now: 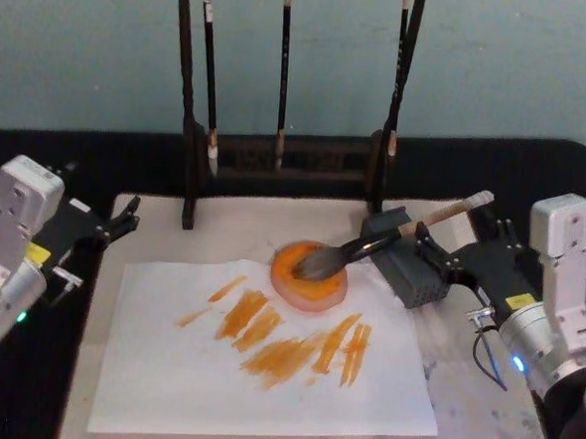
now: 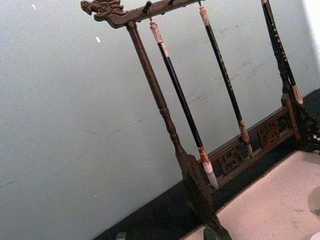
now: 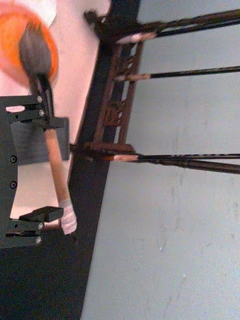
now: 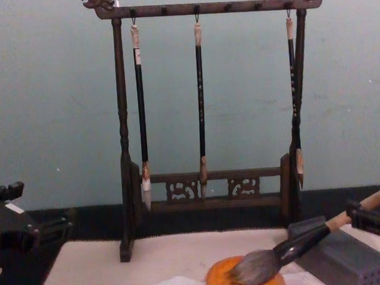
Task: Pick up the brush from the inkstone, write on the paper, then place the brush back to its original position.
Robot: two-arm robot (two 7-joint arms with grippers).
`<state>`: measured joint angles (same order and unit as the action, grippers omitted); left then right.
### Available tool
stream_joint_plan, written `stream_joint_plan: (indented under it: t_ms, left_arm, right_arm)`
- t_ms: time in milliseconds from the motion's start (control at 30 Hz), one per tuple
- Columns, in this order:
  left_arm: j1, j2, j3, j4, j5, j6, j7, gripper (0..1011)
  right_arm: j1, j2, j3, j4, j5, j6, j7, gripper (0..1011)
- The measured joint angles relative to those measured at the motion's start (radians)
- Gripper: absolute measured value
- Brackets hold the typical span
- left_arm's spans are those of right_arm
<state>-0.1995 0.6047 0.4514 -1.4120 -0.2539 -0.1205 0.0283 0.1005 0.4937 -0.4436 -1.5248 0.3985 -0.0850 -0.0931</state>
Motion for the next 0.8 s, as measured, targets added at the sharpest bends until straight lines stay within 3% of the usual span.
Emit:
stream_joint_plan:
  t_ms: [100, 267, 800]
  left_arm:
    - [0.000, 0.000, 0.000, 0.000, 0.000, 0.000, 0.000, 1001]
    - [0.000, 0.000, 0.000, 0.000, 0.000, 0.000, 0.000, 1001]
    - [0.000, 0.000, 0.000, 0.000, 0.000, 0.000, 0.000, 1001]
  right_arm:
    - [0.012, -0.015, -0.010, 0.044, -0.057, -0.016, -0.021, 1000]
    - [0.016, -0.029, -0.011, 0.070, -0.086, -0.035, -0.022, 1000]
    - [0.017, -0.031, -0.011, 0.074, -0.091, -0.039, -0.021, 1000]
